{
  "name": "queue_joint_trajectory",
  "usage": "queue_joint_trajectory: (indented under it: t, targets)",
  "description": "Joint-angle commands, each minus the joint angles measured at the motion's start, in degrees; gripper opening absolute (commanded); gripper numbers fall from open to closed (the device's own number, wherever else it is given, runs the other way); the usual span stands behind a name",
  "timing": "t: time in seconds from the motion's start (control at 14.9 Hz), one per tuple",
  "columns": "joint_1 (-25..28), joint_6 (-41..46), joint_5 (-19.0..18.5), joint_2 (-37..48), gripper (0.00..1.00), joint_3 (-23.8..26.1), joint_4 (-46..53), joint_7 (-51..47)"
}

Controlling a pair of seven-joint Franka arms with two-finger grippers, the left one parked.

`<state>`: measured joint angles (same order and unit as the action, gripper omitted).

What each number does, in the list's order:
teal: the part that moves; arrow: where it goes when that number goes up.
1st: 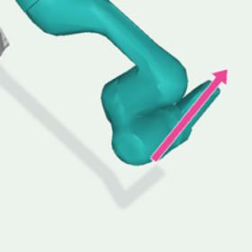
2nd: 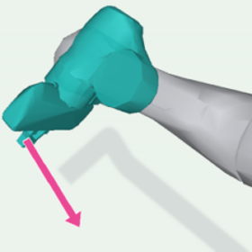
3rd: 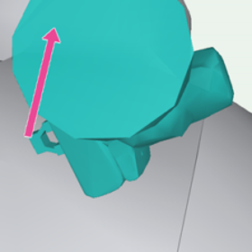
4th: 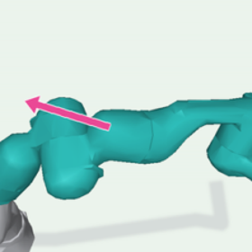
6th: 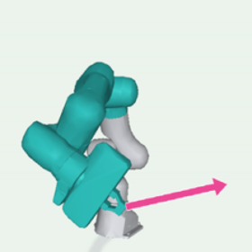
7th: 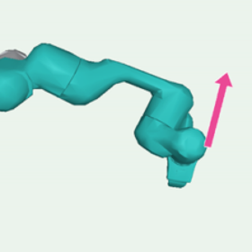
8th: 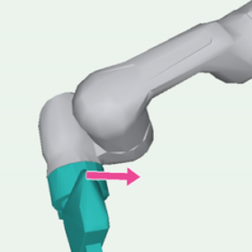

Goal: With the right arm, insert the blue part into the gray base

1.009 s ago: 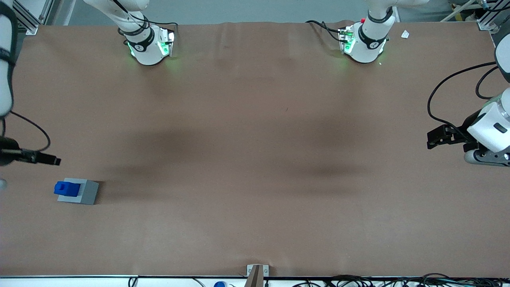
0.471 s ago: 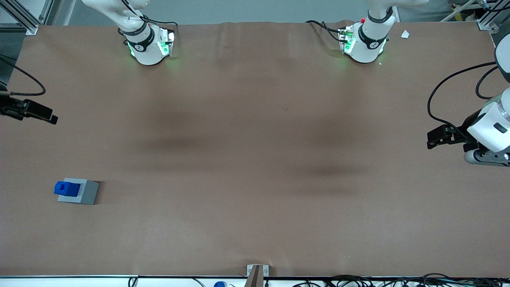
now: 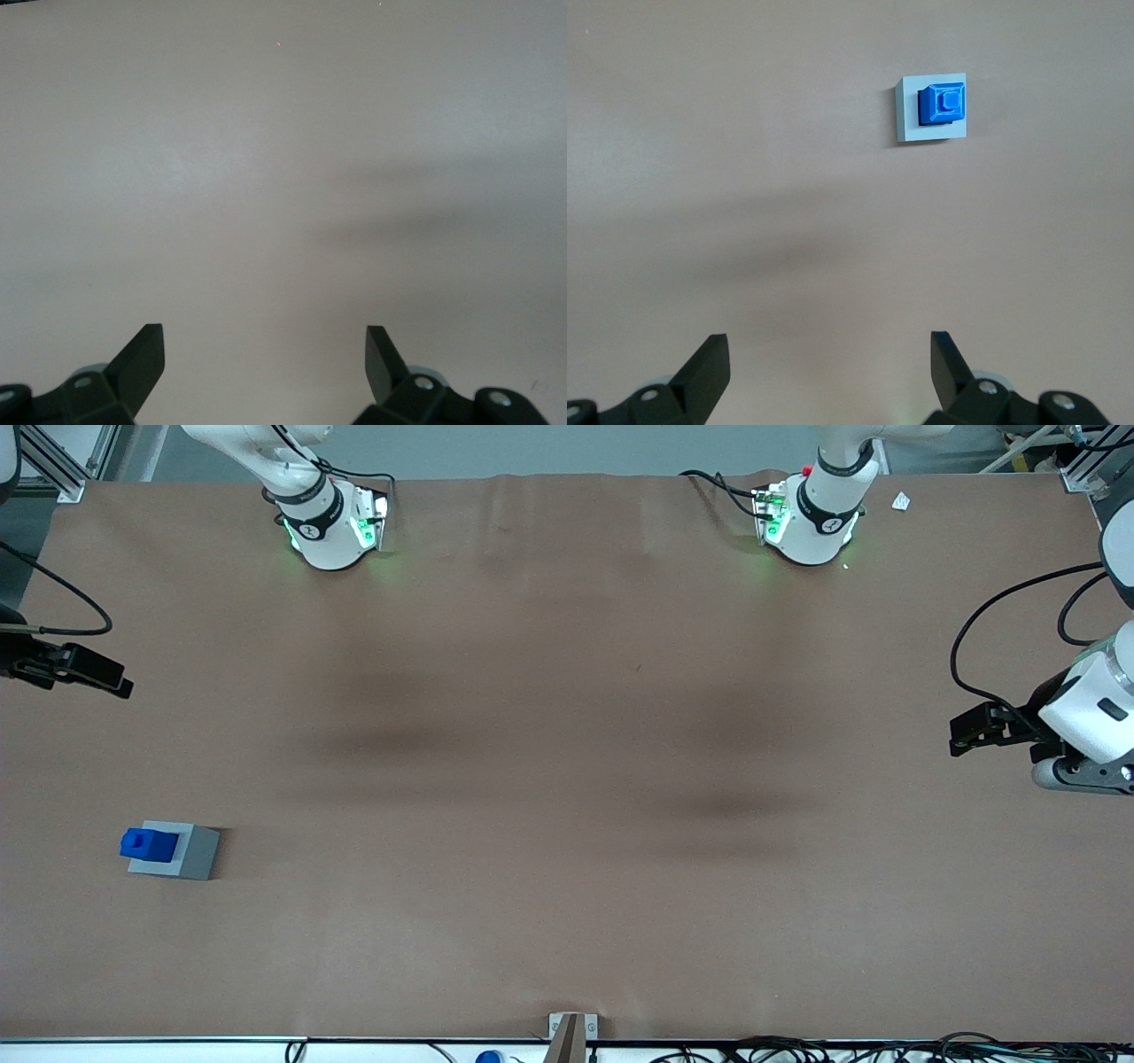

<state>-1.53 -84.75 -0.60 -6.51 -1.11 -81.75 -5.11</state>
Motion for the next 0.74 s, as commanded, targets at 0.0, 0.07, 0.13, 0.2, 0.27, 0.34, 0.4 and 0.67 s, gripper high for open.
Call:
queue_joint_trajectory:
  t: [0.0, 0.07, 0.13, 0.2, 0.27, 0.34, 0.4, 0.67]
  targets:
    - [-1.88, -1.99, -0.28, 2.99, 1.0, 0.93, -3.92, 0.36]
    - [-2.94, -2.69, -0.19, 3.61, 1.0, 2.68, -4.9, 0.45]
    - [-3.99, -2.87, -0.19, 4.05, 1.0, 3.65, -5.17, 0.36]
    - [-4.18, -2.79, -0.28, 4.05, 1.0, 4.27, -5.09, 0.1]
    - [-4.18, -2.35, -0.19, 3.79, 1.0, 4.36, -4.82, -0.33]
    - [-4.27, -2.26, -0.19, 3.7, 1.0, 4.36, -4.65, -0.43]
    - [-4.44, -2.26, -0.19, 3.62, 1.0, 4.36, -4.64, -0.51]
    - [-4.8, -2.08, -0.19, 3.79, 1.0, 4.36, -4.2, 0.02]
